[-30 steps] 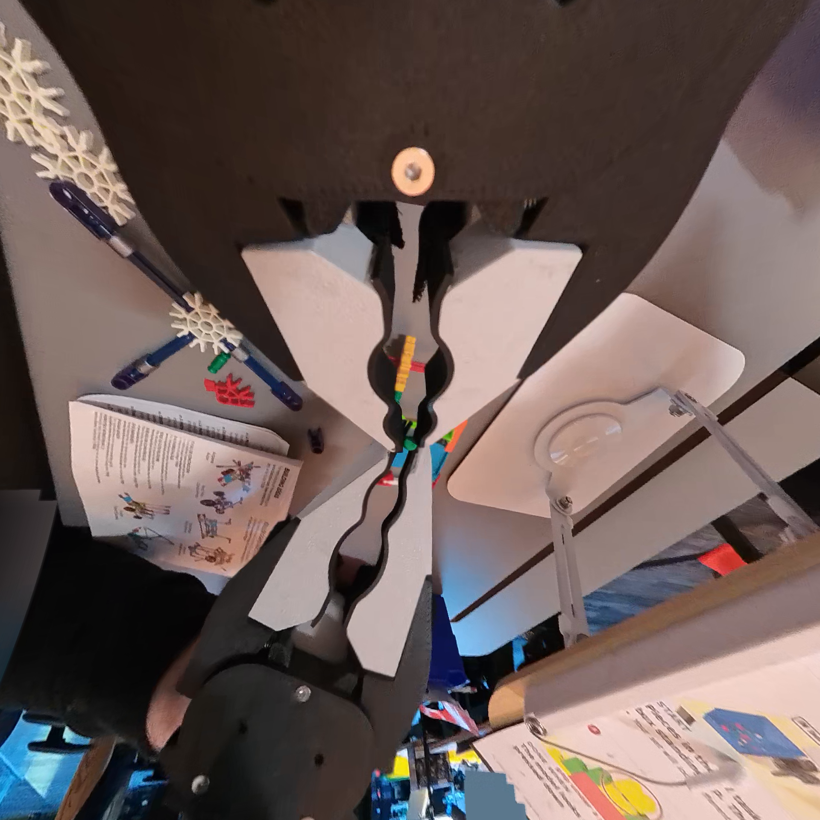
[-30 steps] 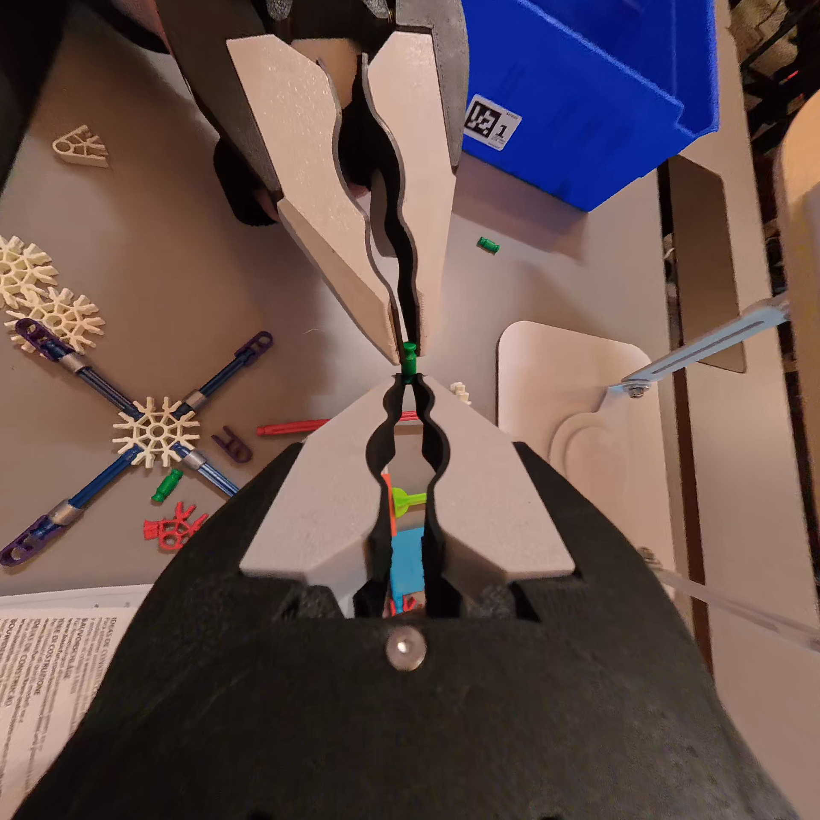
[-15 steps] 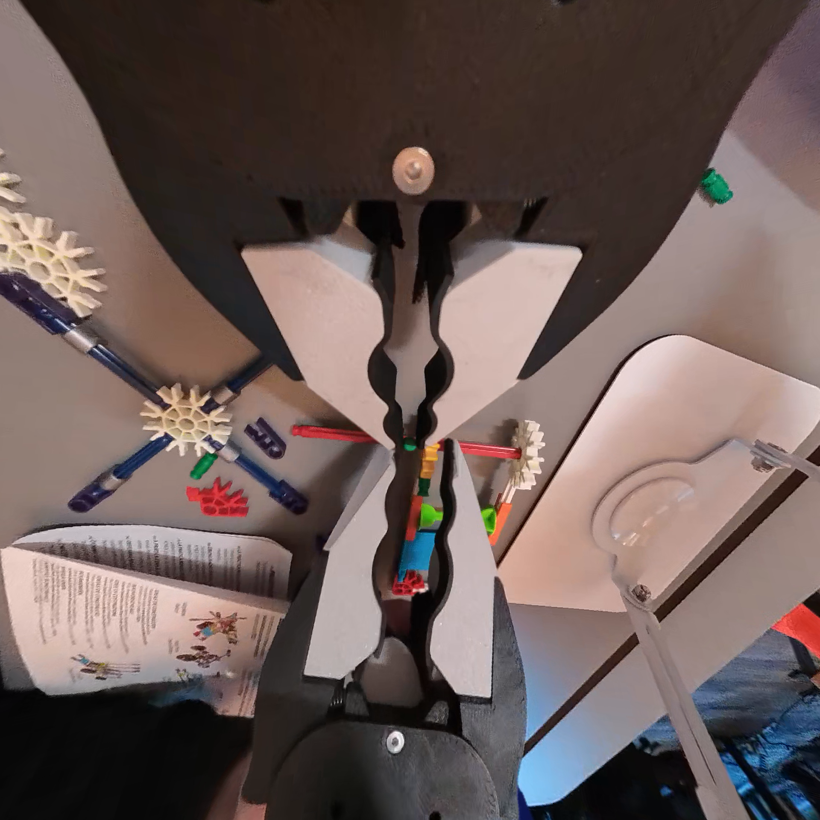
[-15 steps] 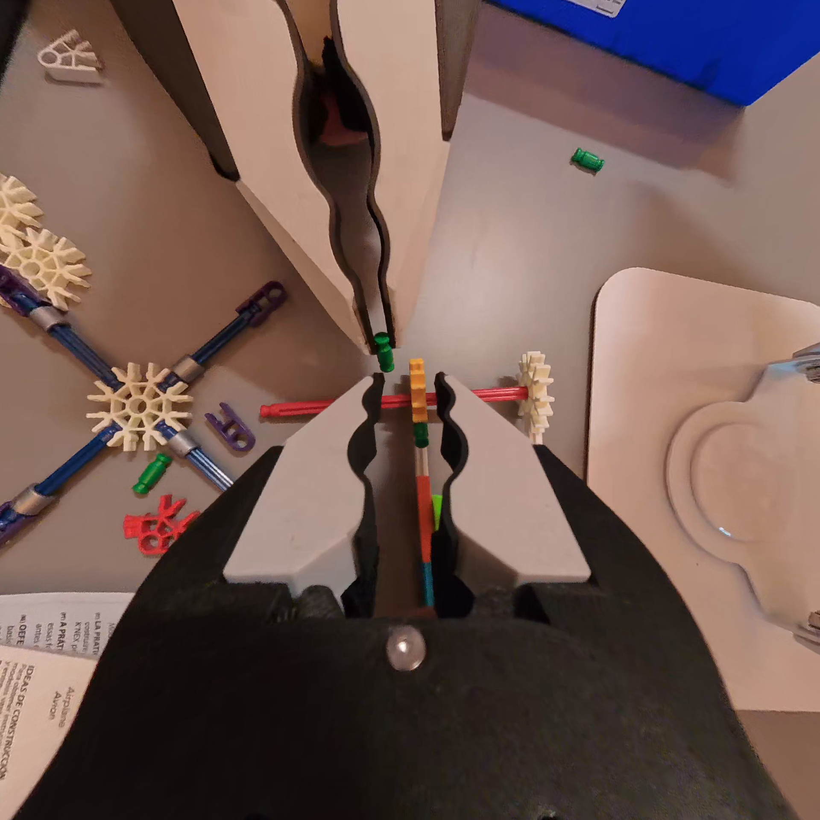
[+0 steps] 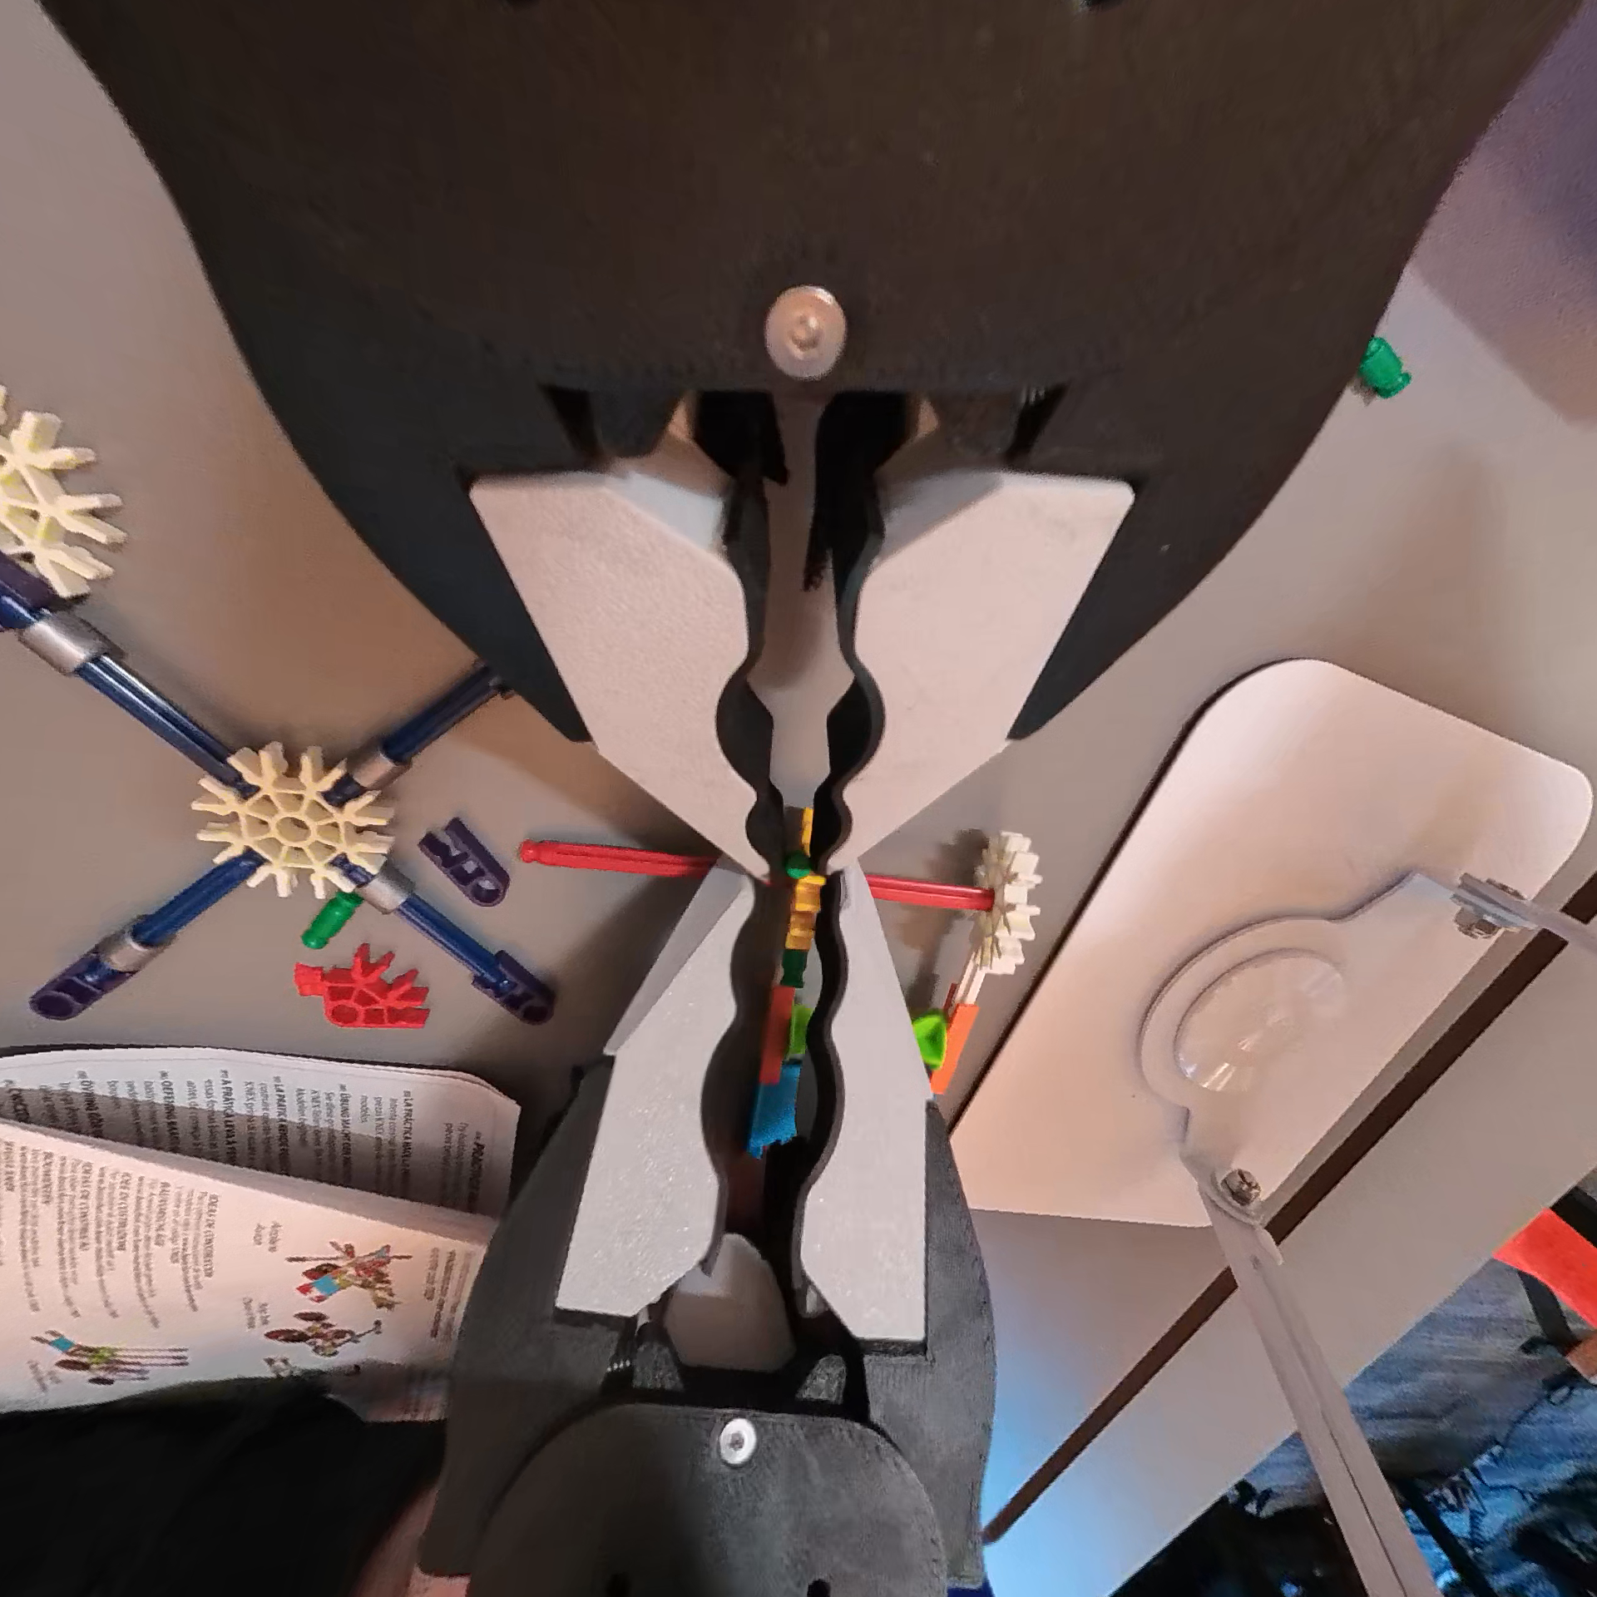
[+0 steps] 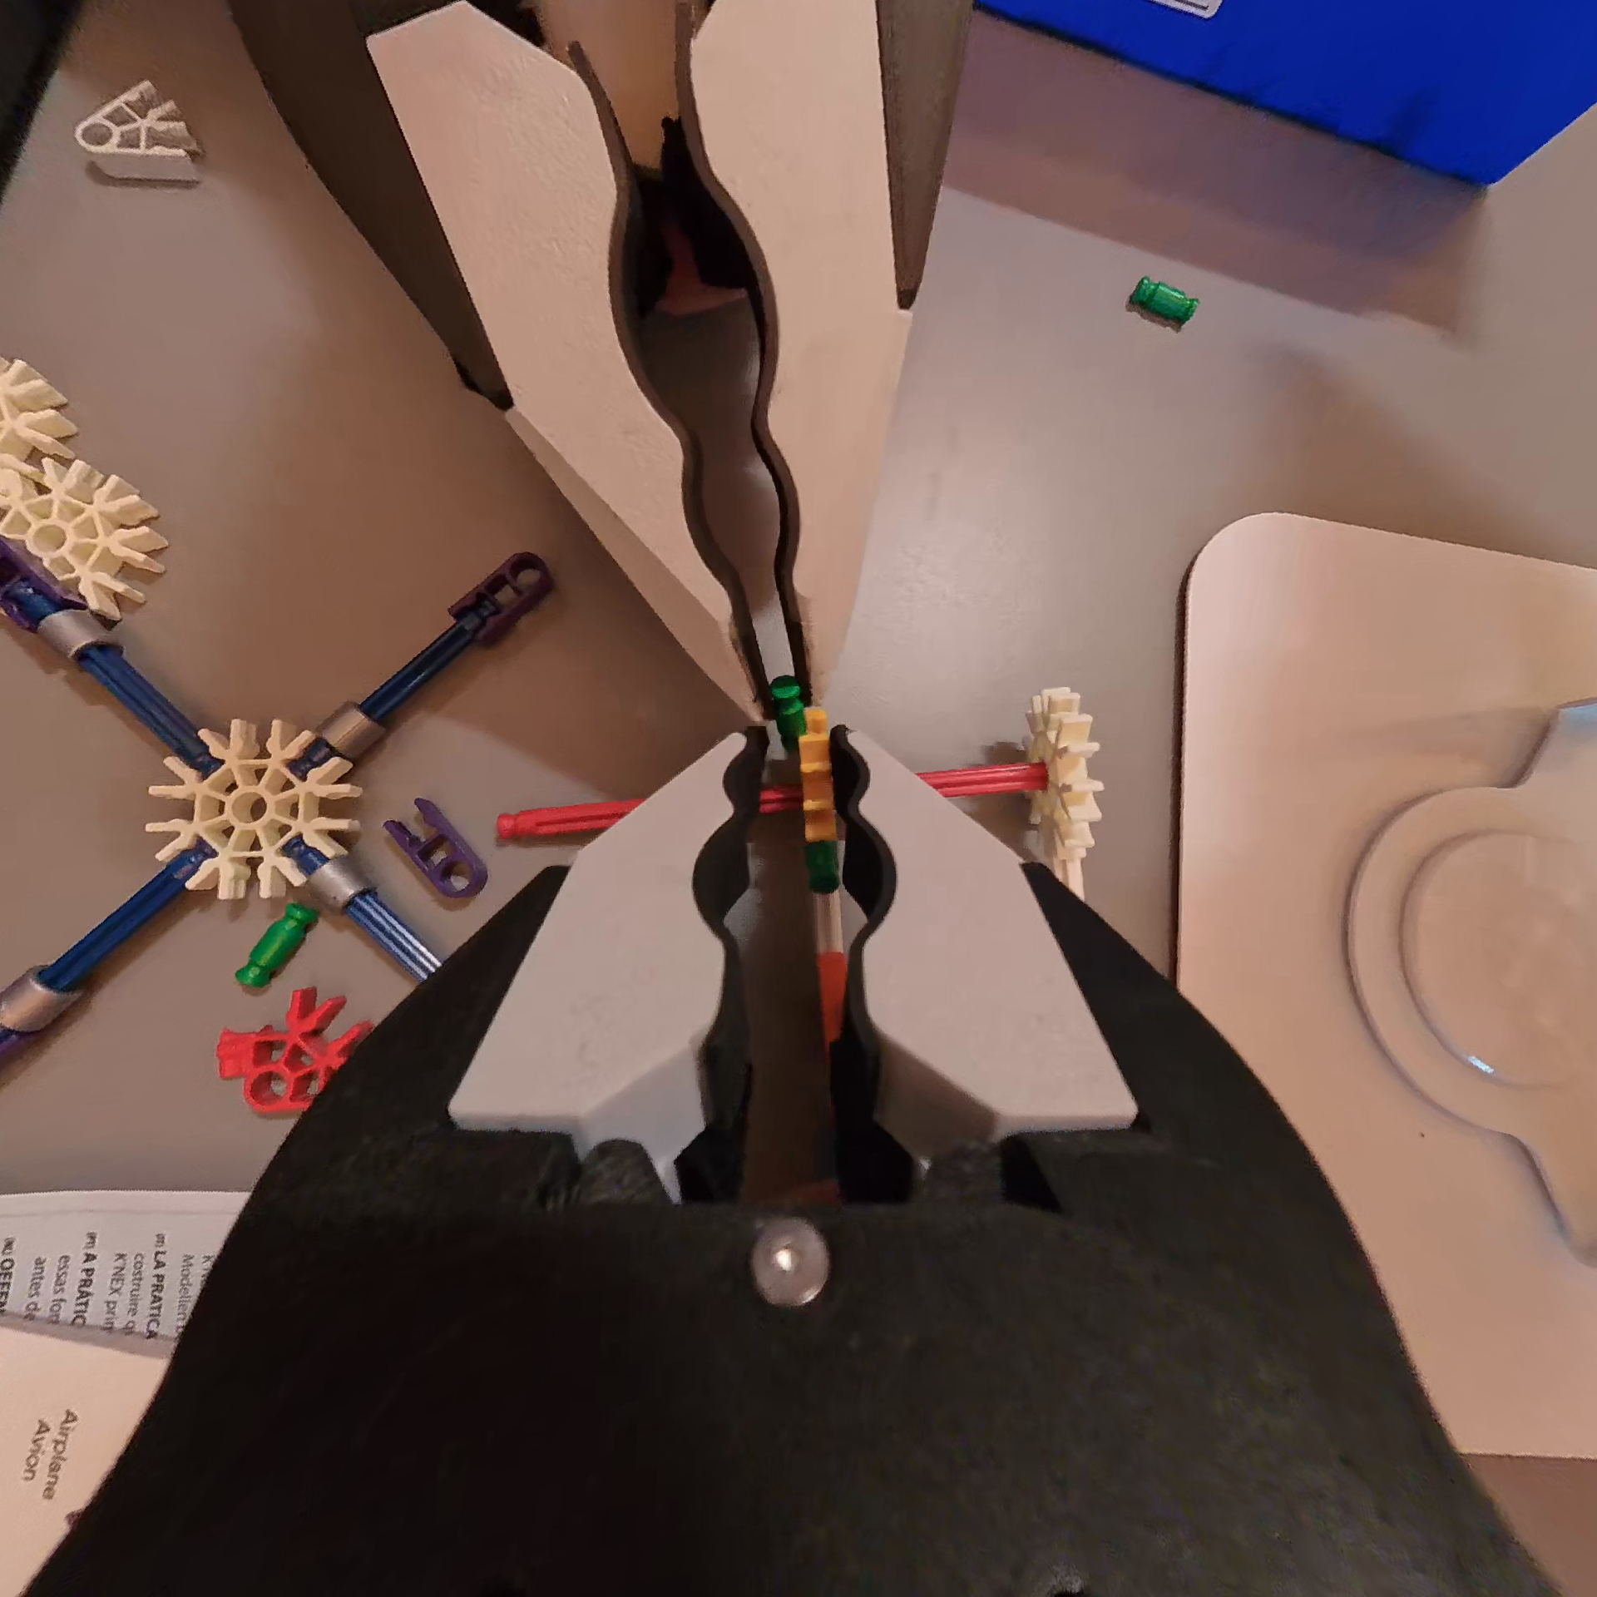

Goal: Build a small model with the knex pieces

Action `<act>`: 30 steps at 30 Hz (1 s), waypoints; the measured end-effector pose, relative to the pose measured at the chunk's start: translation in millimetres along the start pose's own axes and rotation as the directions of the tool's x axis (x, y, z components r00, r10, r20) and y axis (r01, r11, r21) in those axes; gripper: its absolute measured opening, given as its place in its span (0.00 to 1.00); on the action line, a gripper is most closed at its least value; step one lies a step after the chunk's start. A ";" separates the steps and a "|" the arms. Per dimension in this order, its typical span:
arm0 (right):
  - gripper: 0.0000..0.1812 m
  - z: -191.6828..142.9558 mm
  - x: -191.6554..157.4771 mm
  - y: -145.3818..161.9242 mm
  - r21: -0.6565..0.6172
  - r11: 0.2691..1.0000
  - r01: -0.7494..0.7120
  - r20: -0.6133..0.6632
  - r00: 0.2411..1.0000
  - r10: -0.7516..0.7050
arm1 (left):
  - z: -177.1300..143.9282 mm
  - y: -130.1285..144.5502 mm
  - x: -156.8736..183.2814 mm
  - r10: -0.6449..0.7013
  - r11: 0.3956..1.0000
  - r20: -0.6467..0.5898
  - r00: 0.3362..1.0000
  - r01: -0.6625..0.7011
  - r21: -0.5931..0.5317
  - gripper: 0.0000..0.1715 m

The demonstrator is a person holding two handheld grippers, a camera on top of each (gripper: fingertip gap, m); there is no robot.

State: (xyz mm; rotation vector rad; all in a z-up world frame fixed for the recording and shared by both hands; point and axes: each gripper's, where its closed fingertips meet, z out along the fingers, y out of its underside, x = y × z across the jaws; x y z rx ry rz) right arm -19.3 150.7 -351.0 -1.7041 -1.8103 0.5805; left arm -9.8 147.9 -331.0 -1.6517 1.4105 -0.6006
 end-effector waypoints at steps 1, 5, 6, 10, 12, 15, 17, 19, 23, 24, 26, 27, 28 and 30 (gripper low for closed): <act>0.08 0.2 0.1 0.5 0.000 1.000 -0.003 0.002 1.000 0.003 | 0.4 0.4 0.2 -0.002 1.000 -0.004 1.000 0.002 -0.003 0.02; 0.08 1.5 0.7 1.4 0.004 1.000 -0.007 0.003 1.000 0.007 | 2.1 2.3 1.0 0.007 1.000 -0.002 1.000 -0.007 -0.019 0.02; 0.08 1.8 1.1 1.8 0.005 1.000 -0.004 0.000 1.000 0.004 | 2.7 2.9 1.0 0.010 1.000 0.000 1.000 -0.010 -0.023 0.02; 0.08 2.0 2.0 1.3 0.017 1.000 -0.020 0.004 1.000 0.020 | 2.4 2.7 -0.6 0.006 1.000 0.008 1.000 -0.006 -0.022 0.02; 0.07 1.8 3.2 1.5 0.016 1.000 -0.013 -0.006 1.000 0.013 | 2.0 2.3 -1.0 0.012 1.000 0.016 1.000 -0.012 -0.018 0.02; 0.08 2.2 2.5 1.3 0.018 1.000 -0.015 -0.001 1.000 0.015 | -0.7 0.5 -3.2 -0.004 1.000 0.015 1.000 0.004 0.002 0.02; 0.06 2.3 3.3 0.9 0.021 1.000 -0.016 -0.004 1.000 0.016 | -1.5 -0.3 -3.3 -0.011 1.000 0.008 1.000 0.011 0.010 0.02; 0.04 2.4 4.7 1.7 0.019 1.000 -0.014 -0.012 1.000 0.015 | -0.4 0.7 -3.1 -0.007 1.000 0.010 1.000 0.007 0.002 0.02; 0.04 2.7 4.2 1.6 0.028 0.999 -0.029 -0.002 1.000 0.029 | -0.2 1.2 -3.3 -0.007 1.000 0.011 1.000 0.007 -0.001 0.02; 0.05 3.0 3.4 1.8 0.026 0.999 -0.031 0.002 1.000 0.031 | -0.1 1.2 -3.4 -0.007 1.000 0.011 1.000 0.007 -0.002 0.02; 0.07 3.9 3.0 2.1 0.022 0.999 -0.030 0.001 1.000 0.030 | 0.3 1.7 -3.0 -0.007 1.000 0.008 1.000 0.007 -0.006 0.02; 0.07 4.3 2.7 1.9 0.023 0.999 -0.029 0.002 1.000 0.029 | 0.8 2.4 -1.7 -0.003 1.000 0.001 1.000 0.003 -0.011 0.02; 0.08 4.6 2.5 1.7 0.024 0.999 -0.030 0.003 1.000 0.030 | 1.8 4.1 -1.1 0.003 1.000 0.000 1.000 -0.003 -0.024 0.02; 0.06 4.4 4.1 2.0 0.023 1.000 -0.019 -0.010 1.000 0.019 | 2.6 4.9 -1.0 0.014 0.999 0.007 1.000 -0.013 -0.031 0.02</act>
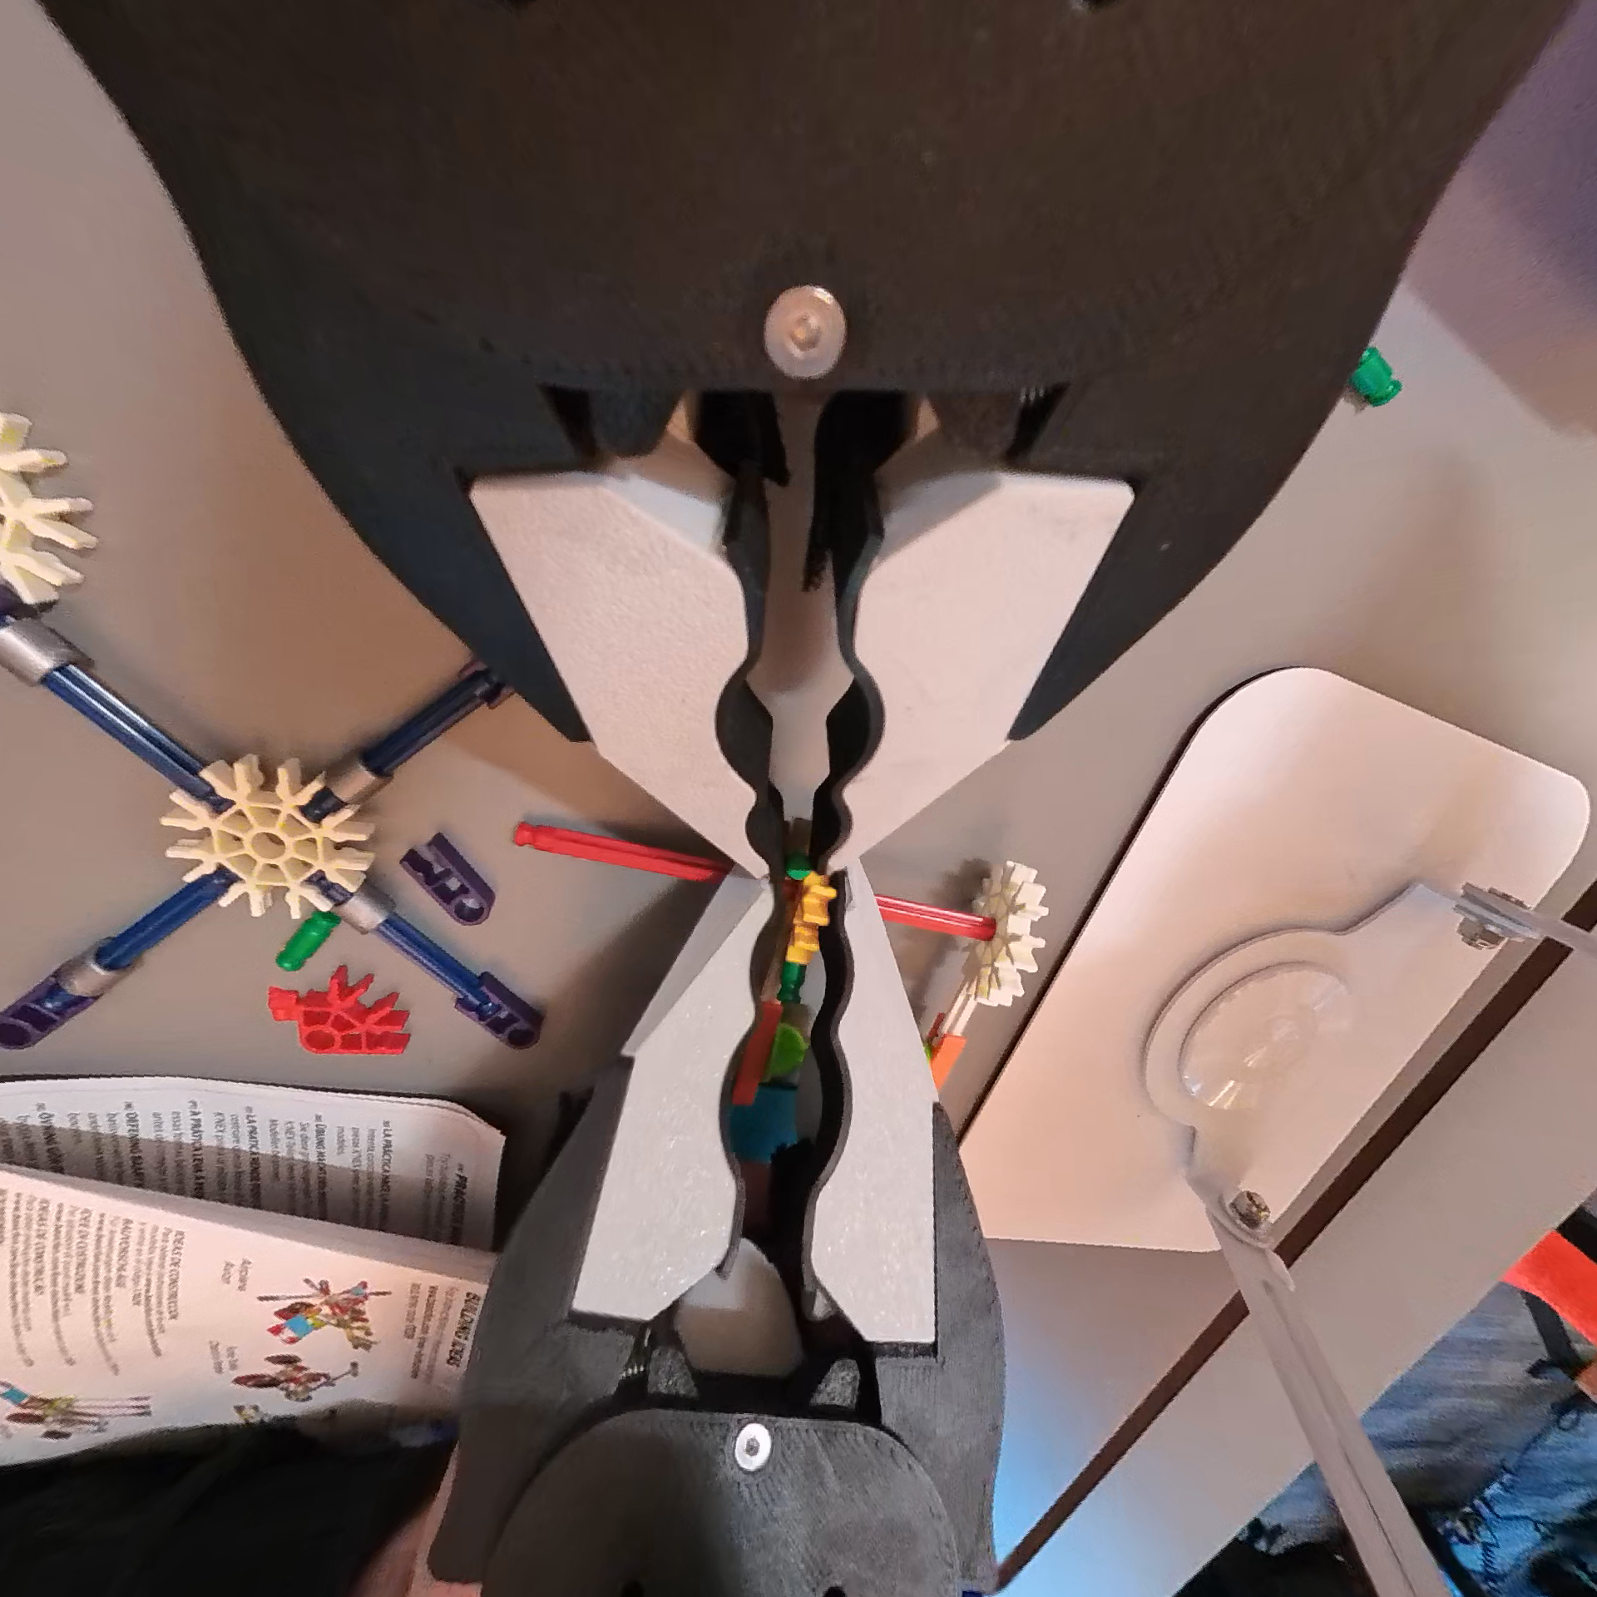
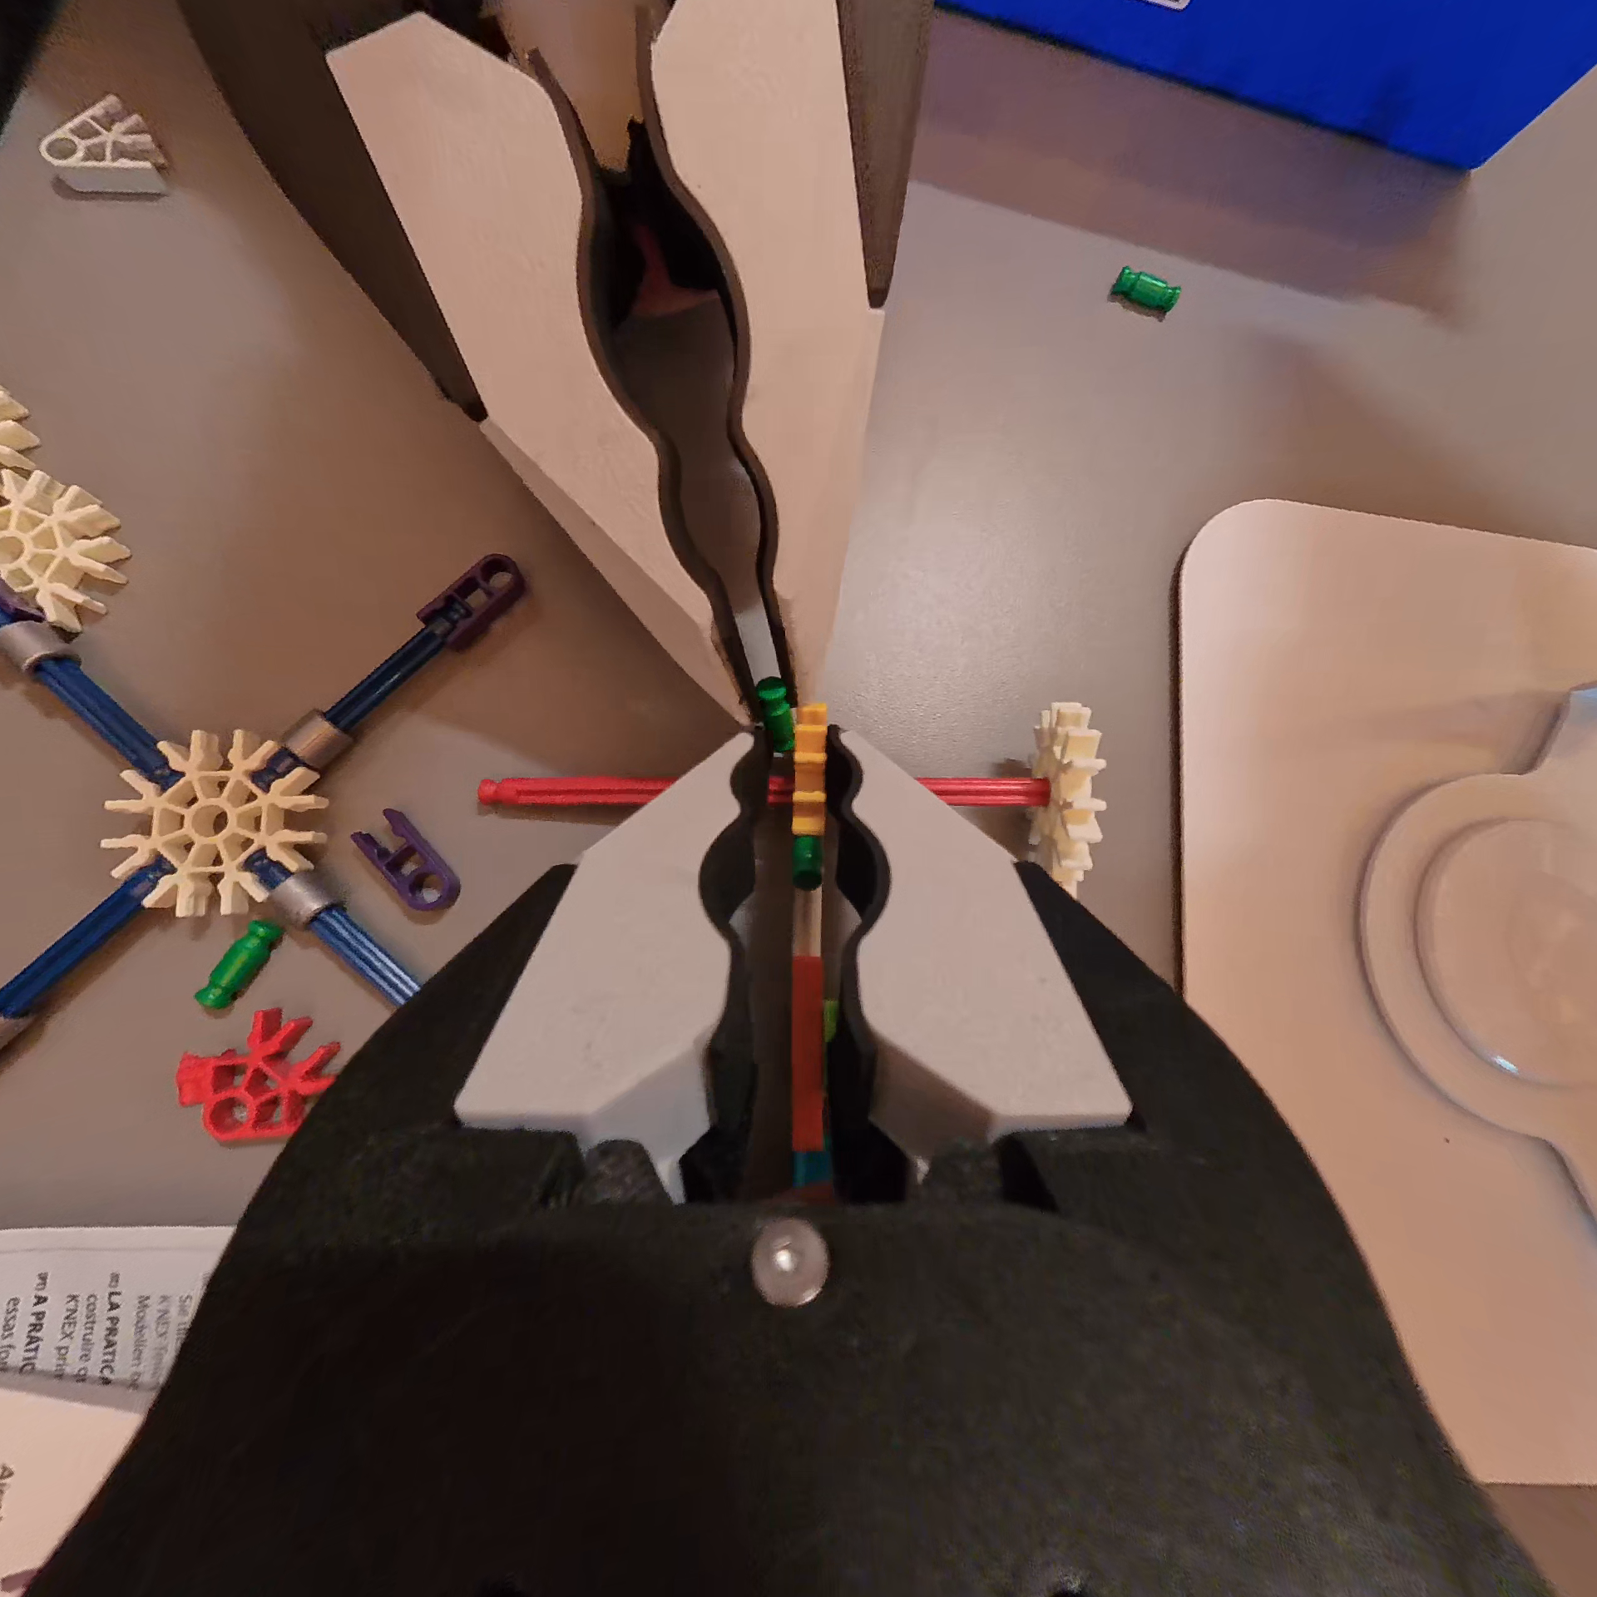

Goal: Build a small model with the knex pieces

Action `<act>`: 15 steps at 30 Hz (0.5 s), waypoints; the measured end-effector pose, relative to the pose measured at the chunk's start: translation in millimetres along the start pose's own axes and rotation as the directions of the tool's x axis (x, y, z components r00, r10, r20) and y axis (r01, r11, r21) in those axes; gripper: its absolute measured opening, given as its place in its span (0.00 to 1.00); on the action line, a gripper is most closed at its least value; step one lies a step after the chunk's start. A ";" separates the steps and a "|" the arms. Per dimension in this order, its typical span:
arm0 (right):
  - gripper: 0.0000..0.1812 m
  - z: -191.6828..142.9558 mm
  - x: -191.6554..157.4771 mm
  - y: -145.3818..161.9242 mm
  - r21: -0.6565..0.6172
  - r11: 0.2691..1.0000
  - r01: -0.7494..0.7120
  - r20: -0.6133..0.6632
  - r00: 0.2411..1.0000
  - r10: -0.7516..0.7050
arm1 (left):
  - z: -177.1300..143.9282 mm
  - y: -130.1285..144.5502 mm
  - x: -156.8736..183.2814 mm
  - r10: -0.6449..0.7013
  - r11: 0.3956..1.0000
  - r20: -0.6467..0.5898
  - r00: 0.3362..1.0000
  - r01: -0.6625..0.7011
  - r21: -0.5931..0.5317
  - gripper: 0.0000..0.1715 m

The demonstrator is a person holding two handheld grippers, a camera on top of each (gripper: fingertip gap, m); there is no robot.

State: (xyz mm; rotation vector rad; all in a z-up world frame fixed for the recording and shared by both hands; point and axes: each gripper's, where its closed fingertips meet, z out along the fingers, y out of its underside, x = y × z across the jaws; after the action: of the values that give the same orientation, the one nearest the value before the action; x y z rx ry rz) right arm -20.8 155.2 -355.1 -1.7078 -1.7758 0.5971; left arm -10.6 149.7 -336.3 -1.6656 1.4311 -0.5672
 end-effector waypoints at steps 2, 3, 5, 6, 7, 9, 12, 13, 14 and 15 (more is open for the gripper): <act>0.06 0.1 0.0 -0.3 0.001 1.000 -0.009 0.002 1.000 0.009 | -0.6 -0.5 -0.4 -0.003 1.000 0.002 1.000 0.003 0.004 0.02; 0.06 0.4 -0.4 -0.2 0.001 1.000 -0.012 0.005 1.000 0.012 | -0.8 -0.8 -0.7 -0.005 1.000 0.001 1.000 0.005 0.007 0.02; 0.08 0.4 -1.7 -0.2 0.001 1.000 -0.009 0.012 1.000 0.009 | -1.7 -1.9 -1.0 -0.006 1.000 0.002 1.000 0.006 0.017 0.02; 0.08 0.4 -1.8 -0.2 0.000 1.000 -0.009 0.011 1.000 0.009 | -1.8 -2.1 -1.3 -0.009 1.000 0.003 1.000 0.009 0.018 0.02; 0.09 0.6 -2.0 -0.1 -0.003 1.000 -0.010 0.012 1.000 0.010 | -1.8 -2.1 -2.2 -0.013 1.000 0.006 1.000 0.013 0.018 0.02; 0.10 1.0 -2.7 0.0 -0.003 1.000 -0.009 0.013 1.000 0.009 | -2.5 -3.3 -2.9 -0.017 1.000 0.007 1.000 0.016 0.027 0.02; 0.09 1.0 -0.4 0.2 -0.004 1.000 -0.009 0.001 1.000 0.009 | -2.3 -3.1 -3.9 -0.028 0.999 0.004 1.000 0.027 0.026 0.02; 0.07 1.0 0.2 0.3 -0.001 1.000 -0.009 -0.001 1.000 0.009 | -2.1 -3.2 -3.1 -0.018 1.000 0.006 1.000 0.018 0.026 0.02; 0.06 1.0 0.2 0.2 0.002 1.000 -0.012 0.001 1.000 0.012 | -1.9 -3.1 -2.5 -0.012 1.000 0.007 1.000 0.011 0.024 0.02; 0.07 1.1 -0.4 -0.5 0.006 1.000 -0.018 0.007 1.000 0.018 | -1.4 -2.5 -2.5 -0.010 1.000 0.007 1.000 0.010 0.019 0.02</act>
State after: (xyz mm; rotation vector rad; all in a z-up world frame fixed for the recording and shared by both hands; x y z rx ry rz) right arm -21.9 154.9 -355.6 -1.7207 -1.7631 0.6161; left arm -11.0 151.6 -333.1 -1.6593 1.4084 -0.5780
